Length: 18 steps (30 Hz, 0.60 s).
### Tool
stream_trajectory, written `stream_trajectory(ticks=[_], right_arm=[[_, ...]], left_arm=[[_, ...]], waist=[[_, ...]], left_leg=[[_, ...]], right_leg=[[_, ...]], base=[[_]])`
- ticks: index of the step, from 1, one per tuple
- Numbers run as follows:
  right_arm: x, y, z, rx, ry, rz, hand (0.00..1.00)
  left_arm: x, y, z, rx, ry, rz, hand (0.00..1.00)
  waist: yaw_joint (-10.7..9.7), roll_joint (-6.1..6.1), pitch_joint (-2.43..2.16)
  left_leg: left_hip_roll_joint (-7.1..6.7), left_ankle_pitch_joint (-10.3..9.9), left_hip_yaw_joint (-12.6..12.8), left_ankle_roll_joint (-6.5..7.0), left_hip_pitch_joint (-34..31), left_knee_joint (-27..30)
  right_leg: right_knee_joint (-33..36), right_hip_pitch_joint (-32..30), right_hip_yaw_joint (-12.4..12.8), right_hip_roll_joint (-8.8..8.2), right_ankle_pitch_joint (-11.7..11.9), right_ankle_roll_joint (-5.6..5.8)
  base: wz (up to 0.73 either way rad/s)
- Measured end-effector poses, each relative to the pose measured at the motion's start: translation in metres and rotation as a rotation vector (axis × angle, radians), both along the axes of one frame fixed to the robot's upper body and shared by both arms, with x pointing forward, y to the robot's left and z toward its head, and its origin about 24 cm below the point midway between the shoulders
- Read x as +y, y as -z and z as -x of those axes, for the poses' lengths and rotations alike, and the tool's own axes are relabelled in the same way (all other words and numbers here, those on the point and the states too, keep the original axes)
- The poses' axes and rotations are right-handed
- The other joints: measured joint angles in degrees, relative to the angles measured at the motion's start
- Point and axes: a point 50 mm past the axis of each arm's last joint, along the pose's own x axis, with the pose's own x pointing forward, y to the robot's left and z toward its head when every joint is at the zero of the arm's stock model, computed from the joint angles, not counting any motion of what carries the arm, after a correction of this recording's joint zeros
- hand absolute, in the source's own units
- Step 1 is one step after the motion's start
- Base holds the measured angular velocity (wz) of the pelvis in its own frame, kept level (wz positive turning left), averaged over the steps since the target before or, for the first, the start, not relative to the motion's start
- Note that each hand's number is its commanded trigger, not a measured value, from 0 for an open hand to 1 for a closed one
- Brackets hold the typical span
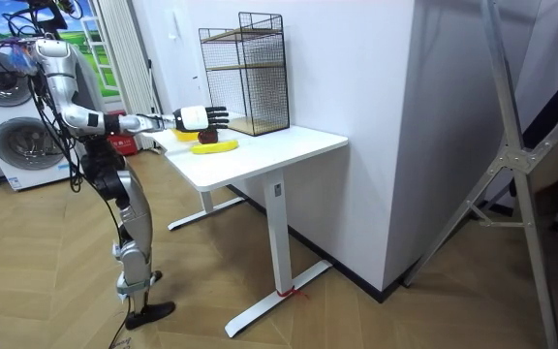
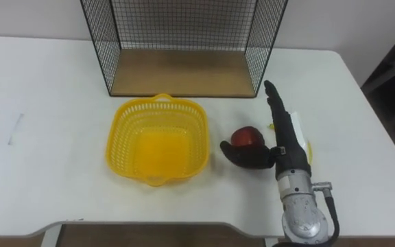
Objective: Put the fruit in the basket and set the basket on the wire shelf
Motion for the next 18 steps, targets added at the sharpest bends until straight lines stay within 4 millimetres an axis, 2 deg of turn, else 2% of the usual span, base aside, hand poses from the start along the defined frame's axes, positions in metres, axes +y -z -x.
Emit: stream_trajectory(ticks=[8,14,18], right_arm=[[0.001,0.023,0.007,0.118,-0.008,0.005,0.0],[0.001,0.036,0.011,0.19,-0.031,0.036,0.0],[-0.001,0.04,0.01,0.215,-0.042,0.059,0.0]], left_arm=[[0.0,0.0,0.002,0.006,-0.002,-0.001,0.0],[0.001,-0.001,0.002,0.021,0.006,-0.004,0.0],[0.001,-0.001,0.001,0.023,0.008,-0.011,0.0]], waist=[[0.14,0.47,0.14],[1.15,-0.05,-0.12],[1.41,-0.62,-0.09]], left_leg=[[0.0,0.01,-0.08,0.01,0.48,0.03],[0.03,0.0,-0.25,0.01,0.61,0.09],[-0.01,-0.01,-0.79,0.0,0.73,0.29]], right_leg=[[0.02,0.82,-0.17,-0.04,0.03,-0.03],[0.05,1.33,-0.68,-0.04,0.03,-0.03],[-0.08,1.9,-1.21,-0.09,0.06,-0.07]], base=[[0.01],[0.03],[0.07]])
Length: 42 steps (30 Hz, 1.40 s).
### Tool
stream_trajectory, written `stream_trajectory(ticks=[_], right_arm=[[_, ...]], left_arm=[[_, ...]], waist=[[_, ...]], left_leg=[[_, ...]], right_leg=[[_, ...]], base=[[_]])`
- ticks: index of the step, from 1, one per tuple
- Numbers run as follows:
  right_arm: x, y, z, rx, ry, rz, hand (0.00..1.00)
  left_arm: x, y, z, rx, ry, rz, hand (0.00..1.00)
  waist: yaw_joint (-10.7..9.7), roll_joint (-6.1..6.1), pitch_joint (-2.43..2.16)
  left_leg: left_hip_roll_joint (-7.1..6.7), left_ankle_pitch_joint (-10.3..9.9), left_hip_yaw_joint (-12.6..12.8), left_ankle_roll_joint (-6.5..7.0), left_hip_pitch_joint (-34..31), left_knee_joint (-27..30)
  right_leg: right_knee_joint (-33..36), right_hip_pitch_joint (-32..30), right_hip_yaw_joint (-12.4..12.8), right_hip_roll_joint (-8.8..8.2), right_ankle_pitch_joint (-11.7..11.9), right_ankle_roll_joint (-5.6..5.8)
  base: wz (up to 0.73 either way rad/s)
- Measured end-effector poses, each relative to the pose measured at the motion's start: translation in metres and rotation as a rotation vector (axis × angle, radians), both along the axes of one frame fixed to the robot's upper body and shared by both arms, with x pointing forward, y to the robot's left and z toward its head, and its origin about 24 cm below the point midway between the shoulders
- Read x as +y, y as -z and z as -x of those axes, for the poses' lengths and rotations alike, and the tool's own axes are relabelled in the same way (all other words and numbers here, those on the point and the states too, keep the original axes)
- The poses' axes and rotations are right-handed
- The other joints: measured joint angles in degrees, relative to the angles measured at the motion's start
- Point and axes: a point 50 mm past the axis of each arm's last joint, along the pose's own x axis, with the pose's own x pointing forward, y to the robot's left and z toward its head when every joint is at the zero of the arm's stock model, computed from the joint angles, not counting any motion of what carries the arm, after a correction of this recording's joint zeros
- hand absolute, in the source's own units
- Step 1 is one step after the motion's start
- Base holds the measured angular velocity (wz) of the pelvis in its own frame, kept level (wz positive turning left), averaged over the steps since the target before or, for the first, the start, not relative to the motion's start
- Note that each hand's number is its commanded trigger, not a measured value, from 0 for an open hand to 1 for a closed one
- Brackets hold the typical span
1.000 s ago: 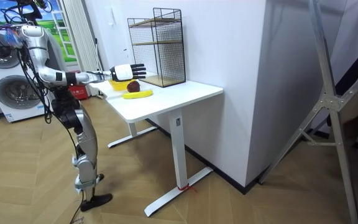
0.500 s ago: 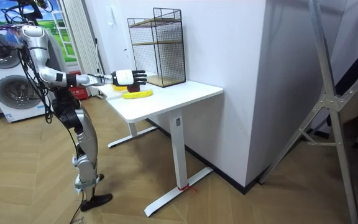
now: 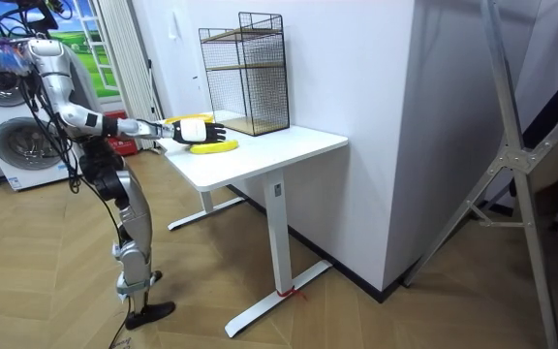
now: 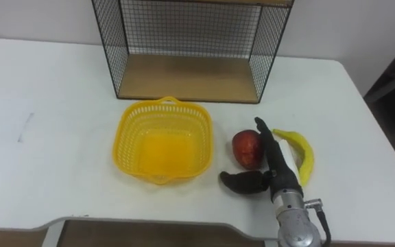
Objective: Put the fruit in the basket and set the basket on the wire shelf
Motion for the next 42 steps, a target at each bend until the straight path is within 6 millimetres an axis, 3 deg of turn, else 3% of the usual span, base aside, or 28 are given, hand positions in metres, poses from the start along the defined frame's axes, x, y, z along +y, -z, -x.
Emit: stream_trajectory(ticks=[4,5,6,7,17,19,24,30,36,42], right_arm=[[-0.003,0.003,0.001,0.016,-0.005,0.016,0.0],[-0.004,0.003,0.001,0.018,-0.006,0.016,0.18],[-0.005,0.003,0.001,0.021,-0.008,0.016,0.97],[-0.006,0.003,0.001,0.025,-0.008,0.015,1.0],[-0.032,0.006,-0.016,0.055,0.044,0.065,1.0],[-0.038,0.006,-0.019,0.064,0.058,0.079,1.0],[-0.041,0.008,-0.023,0.093,0.081,0.083,1.0],[-0.035,0.009,-0.023,0.092,0.08,0.035,1.0],[-0.029,0.014,-0.02,0.098,0.143,-0.174,1.0],[-0.026,0.009,-0.016,0.058,0.179,-0.306,1.0]], left_arm=[[0.001,-0.001,-0.001,-0.009,0.03,-0.012,0.0],[0.001,-0.001,-0.001,-0.011,0.031,-0.012,0.0],[0.001,-0.002,-0.001,-0.014,0.031,-0.013,0.0],[0.001,-0.002,0.002,-0.003,0.028,-0.015,0.0],[0.003,-0.003,0.002,0.025,0.059,-0.041,0.0],[0.003,-0.003,0.002,0.027,0.058,-0.044,0.0],[0.004,-0.003,0.004,0.042,0.054,-0.05,0.0],[0.004,-0.003,0.003,0.045,0.052,-0.052,0.0],[0.003,-0.003,0.003,0.045,0.051,-0.049,0.0],[-0.001,-0.002,0.002,0.028,0.034,-0.035,0.0]], waist=[[-0.21,0.02,-0.01],[-0.2,0.04,-0.03],[-0.21,0.04,-0.02],[-0.15,0.0,-0.01],[-0.31,-0.42,-0.07],[-0.33,-0.61,-0.36],[-0.3,-1.21,-0.7],[-0.21,-1.21,-0.67],[-0.25,-0.82,-0.54],[-0.6,0.79,-0.4]], left_leg=[[-0.28,0.06,-1.11,0.07,0.19,0.07],[-0.29,0.07,-1.21,0.08,0.21,0.07],[-0.35,0.08,-1.35,0.09,0.24,0.07],[-0.38,0.08,-1.36,0.1,0.27,0.04],[-0.44,0.08,-1.52,0.13,1.22,-0.16],[-0.45,0.08,-1.75,0.12,1.22,-0.11],[-0.46,0.08,-2.53,0.11,1.25,0.2],[-0.47,0.06,-2.68,0.09,1.32,-0.05],[-0.42,0.09,-2.53,0.09,1.24,0.07],[-0.41,0.1,-2.42,0.1,0.56,-0.03]], right_leg=[[-0.75,0.57,-0.51,-0.1,0.02,0.04],[-0.93,0.71,-0.53,-0.09,0.05,0.07],[-0.98,0.81,-0.57,-0.12,0.04,0.08],[-1.03,1.03,-0.56,-0.14,0.04,0.09],[-2.0,2.15,-0.96,-0.1,0.36,0.24],[-2.02,2.29,-1.26,-0.09,0.36,0.23],[-2.0,2.69,-2.1,-0.1,0.36,0.23],[-1.89,3.17,-2.23,-0.1,0.37,0.23],[-1.85,3.03,-1.7,-0.05,0.59,0.1],[-1.83,2.17,-1.62,-0.06,0.64,0.1]], base=[[0.09],[0.08],[0.04],[0.0],[0.02],[0.06],[0.09],[0.02],[-0.03],[0.0]])
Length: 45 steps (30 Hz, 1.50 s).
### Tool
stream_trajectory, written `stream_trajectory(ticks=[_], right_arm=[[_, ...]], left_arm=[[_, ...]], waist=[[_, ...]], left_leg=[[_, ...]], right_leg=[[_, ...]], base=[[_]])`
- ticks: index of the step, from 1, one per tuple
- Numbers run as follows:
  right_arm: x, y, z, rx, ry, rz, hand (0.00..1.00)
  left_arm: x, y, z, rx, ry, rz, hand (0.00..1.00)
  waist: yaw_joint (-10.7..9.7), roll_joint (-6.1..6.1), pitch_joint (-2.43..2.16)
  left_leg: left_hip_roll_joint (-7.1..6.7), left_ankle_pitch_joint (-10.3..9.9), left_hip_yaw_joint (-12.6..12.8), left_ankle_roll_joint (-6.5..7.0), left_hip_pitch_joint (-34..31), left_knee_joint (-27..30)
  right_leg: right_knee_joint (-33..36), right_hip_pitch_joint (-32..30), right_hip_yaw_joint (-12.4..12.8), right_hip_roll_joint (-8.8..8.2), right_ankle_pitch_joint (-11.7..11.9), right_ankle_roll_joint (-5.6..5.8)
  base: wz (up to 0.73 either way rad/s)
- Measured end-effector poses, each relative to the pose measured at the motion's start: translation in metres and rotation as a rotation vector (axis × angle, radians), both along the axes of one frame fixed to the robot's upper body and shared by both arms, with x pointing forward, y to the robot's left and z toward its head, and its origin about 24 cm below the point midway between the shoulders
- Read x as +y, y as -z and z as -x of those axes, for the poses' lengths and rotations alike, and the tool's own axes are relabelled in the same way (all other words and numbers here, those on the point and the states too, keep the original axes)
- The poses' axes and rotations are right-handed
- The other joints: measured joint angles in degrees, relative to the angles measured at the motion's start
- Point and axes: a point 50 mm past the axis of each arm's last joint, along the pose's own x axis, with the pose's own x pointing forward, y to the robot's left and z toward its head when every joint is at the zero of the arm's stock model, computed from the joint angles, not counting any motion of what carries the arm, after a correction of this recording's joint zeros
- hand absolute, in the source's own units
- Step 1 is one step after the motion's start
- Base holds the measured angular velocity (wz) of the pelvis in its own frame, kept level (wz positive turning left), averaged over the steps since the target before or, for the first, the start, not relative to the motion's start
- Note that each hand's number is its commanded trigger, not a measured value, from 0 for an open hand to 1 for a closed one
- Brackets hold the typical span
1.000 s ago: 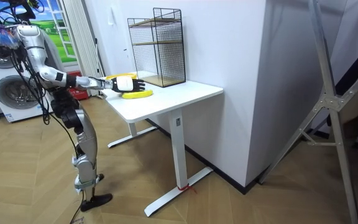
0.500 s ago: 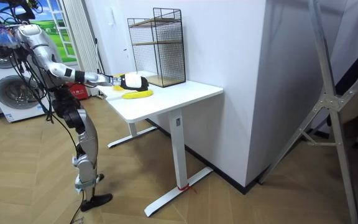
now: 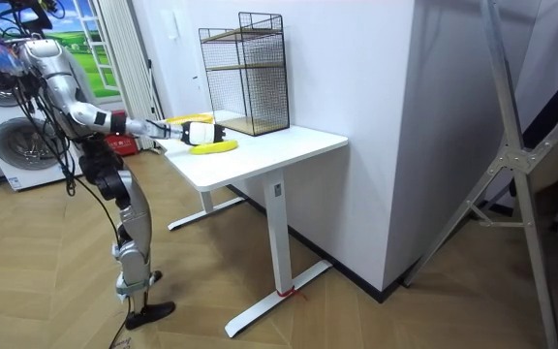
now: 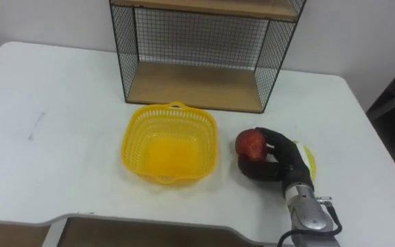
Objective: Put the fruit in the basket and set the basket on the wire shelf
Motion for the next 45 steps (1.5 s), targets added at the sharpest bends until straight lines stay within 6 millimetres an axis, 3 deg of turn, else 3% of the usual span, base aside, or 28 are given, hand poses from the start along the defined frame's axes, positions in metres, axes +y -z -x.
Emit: stream_trajectory(ticks=[3,8,12,20,22,24,28,38,41,45], right_arm=[[0.002,-0.005,0.001,-0.029,0.009,-0.04,1.0],[0.012,-0.015,-0.002,-0.065,-0.012,-0.048,1.0],[0.02,-0.039,-0.01,-0.171,-0.047,-0.008,1.0],[0.033,-0.092,-0.019,-0.399,-0.1,0.031,1.0],[0.037,-0.104,-0.019,-0.458,-0.134,0.104,1.0],[0.041,-0.109,-0.019,-0.477,-0.17,0.178,1.0],[0.053,-0.115,-0.018,-0.497,-0.278,0.331,1.0],[0.072,-0.118,-0.015,-0.506,-0.442,0.518,1.0],[0.081,-0.114,-0.013,-0.498,-0.501,0.537,1.0],[0.087,-0.109,-0.011,-0.481,-0.557,0.557,1.0]], left_arm=[[-0.001,0.001,0.001,0.001,-0.001,0.003,0.0],[-0.003,0.001,-0.001,-0.011,0.0,0.009,0.0],[-0.004,0.002,0.006,0.003,-0.021,0.014,0.0],[-0.005,0.003,0.006,-0.008,-0.017,0.02,0.0],[-0.005,0.003,0.004,-0.016,-0.013,0.022,0.0],[-0.006,0.003,0.004,-0.024,-0.01,0.026,0.0],[-0.009,0.005,-0.005,-0.02,0.034,0.039,0.0],[-0.007,0.004,-0.016,-0.029,0.063,0.058,0.0],[-0.003,0.003,-0.017,-0.03,0.066,0.045,0.0],[0.002,0.002,-0.025,-0.047,0.074,0.033,0.0]], waist=[[-0.64,0.87,0.08],[-1.04,1.18,0.17],[-0.95,1.57,0.28],[-0.96,1.2,0.37],[-1.02,1.49,0.52],[-0.87,1.25,0.38],[-0.07,1.09,0.35],[2.28,0.07,0.05],[2.8,-0.23,0.17],[3.58,-0.45,1.0]], left_leg=[[-0.01,0.02,0.06,0.0,-0.26,-0.13],[-0.03,0.03,0.18,0.01,-0.88,-0.19],[-0.02,0.06,0.72,0.06,-0.42,-0.09],[-0.03,0.1,1.43,0.12,-0.32,-0.36],[-0.02,0.1,1.39,0.12,-0.39,-0.67],[0.0,0.1,1.46,0.12,-0.43,-0.67],[0.08,0.1,1.65,0.13,-0.54,-0.64],[0.08,0.11,1.52,0.12,-1.39,-0.81],[-0.01,0.43,1.76,0.13,-1.17,-1.05],[-0.03,0.45,1.69,0.14,-1.35,-1.09]], right_leg=[[-0.04,-0.24,-0.06,0.02,0.0,0.0],[-0.03,-0.98,0.08,0.01,-0.01,0.01],[0.1,-1.02,0.75,0.03,-0.01,0.01],[0.2,-1.39,1.49,-0.01,0.0,0.02],[0.22,-1.36,1.45,0.01,0.0,0.02],[0.25,-1.46,1.59,0.05,0.0,0.02],[0.95,-2.2,2.22,0.13,0.0,0.02],[0.9,-3.04,2.1,0.16,0.02,0.01],[0.81,-3.07,2.14,0.1,0.02,0.01],[0.71,-3.11,2.03,0.08,0.02,0.02]], base=[[0.0],[0.0],[-0.08],[-0.04],[0.0],[-0.02],[-0.07],[0.0],[0.0],[0.0]])
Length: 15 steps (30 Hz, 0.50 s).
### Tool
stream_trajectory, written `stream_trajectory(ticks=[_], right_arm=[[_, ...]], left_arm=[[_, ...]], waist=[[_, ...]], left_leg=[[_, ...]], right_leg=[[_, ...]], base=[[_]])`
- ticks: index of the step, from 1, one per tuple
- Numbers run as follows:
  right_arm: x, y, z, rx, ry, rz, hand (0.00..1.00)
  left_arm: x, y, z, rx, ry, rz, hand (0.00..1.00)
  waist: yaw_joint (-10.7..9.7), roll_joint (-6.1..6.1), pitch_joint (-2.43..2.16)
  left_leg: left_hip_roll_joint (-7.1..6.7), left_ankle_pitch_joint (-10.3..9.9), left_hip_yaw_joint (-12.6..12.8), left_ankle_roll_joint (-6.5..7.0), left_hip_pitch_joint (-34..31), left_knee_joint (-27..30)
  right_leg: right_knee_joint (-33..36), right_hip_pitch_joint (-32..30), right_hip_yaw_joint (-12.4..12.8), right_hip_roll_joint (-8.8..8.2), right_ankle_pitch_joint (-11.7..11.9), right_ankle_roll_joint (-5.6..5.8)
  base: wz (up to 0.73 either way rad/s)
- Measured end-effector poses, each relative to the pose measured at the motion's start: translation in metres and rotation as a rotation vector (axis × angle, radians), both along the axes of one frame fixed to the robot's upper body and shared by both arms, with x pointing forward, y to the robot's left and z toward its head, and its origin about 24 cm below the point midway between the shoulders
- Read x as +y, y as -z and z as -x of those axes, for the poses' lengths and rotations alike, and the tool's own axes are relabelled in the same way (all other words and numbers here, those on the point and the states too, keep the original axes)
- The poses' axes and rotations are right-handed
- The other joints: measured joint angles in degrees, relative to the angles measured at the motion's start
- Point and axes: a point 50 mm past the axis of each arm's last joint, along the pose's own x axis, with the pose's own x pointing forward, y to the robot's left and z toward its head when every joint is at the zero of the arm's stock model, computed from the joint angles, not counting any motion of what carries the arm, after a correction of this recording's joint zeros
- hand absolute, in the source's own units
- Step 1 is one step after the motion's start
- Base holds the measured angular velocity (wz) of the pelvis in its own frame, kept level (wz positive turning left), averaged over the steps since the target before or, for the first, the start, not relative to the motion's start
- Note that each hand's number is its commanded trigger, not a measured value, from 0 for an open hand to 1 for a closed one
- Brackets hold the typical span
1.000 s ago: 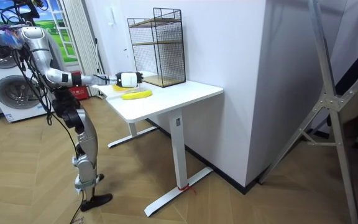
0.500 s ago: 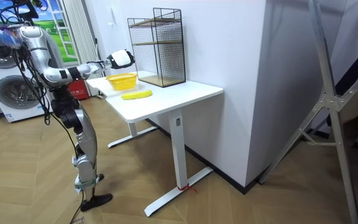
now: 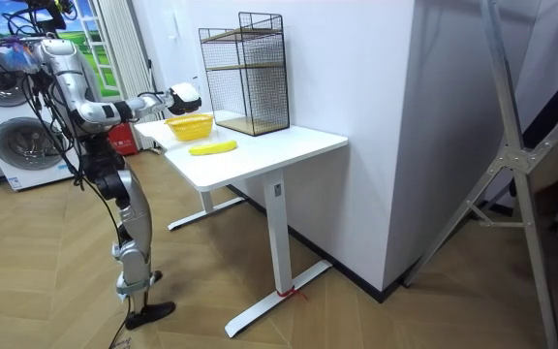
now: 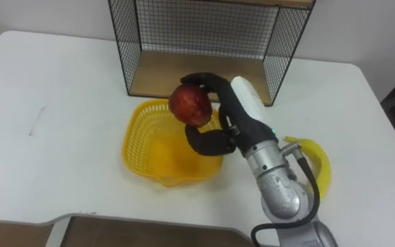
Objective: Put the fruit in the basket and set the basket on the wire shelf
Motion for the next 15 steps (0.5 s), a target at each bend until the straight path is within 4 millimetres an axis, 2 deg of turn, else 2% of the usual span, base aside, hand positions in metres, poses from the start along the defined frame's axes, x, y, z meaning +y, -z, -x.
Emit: stream_trajectory(ticks=[1,2,4,5,9,15], right_arm=[[0.001,0.002,0.0,0.01,-0.009,0.012,0.96],[0.001,0.003,0.001,0.012,-0.014,0.016,0.76],[0.001,0.005,0.001,0.022,-0.023,0.03,0.04],[0.001,0.005,0.001,0.024,-0.022,0.031,0.0],[-0.002,0.013,0.001,0.059,-0.009,0.04,0.0],[-0.002,0.014,0.001,0.063,-0.006,0.041,0.0]], left_arm=[[0.0,0.0,-0.001,-0.003,0.001,0.001,0.0],[0.0,0.0,-0.001,-0.002,0.001,0.001,0.0],[-0.001,0.0,-0.001,0.001,0.012,0.001,0.0],[-0.001,0.0,-0.001,0.001,0.015,0.002,0.0],[-0.002,0.0,-0.001,0.002,0.019,0.002,0.0],[-0.002,0.0,-0.001,0.002,0.018,0.001,0.0]], waist=[[0.02,0.0,0.02],[0.03,0.0,0.02],[0.1,0.0,0.01],[0.06,-0.01,0.01],[0.08,-0.12,-0.07],[0.07,-0.21,-0.2]], left_leg=[[0.0,0.0,-0.03,0.0,-0.04,-0.09],[0.0,0.0,-0.09,0.0,-0.04,-0.16],[0.0,0.0,-0.24,0.0,-0.02,-0.54],[0.0,0.0,-0.23,0.0,-0.01,-0.51],[-0.02,0.0,-0.25,0.0,0.02,-0.28],[-0.02,0.0,-0.27,0.0,0.06,-0.18]], right_leg=[[0.0,-0.04,-0.05,0.0,0.0,0.0],[0.0,-0.04,-0.05,0.01,0.0,0.0],[0.0,-0.04,-0.05,0.02,0.0,0.0],[0.0,-0.04,-0.04,0.02,0.0,0.0],[0.0,-0.03,0.0,0.02,0.0,0.0],[-0.01,0.05,-0.01,0.01,0.0,0.0]], base=[[0.0],[0.0],[0.0],[0.0],[0.0],[0.0]])
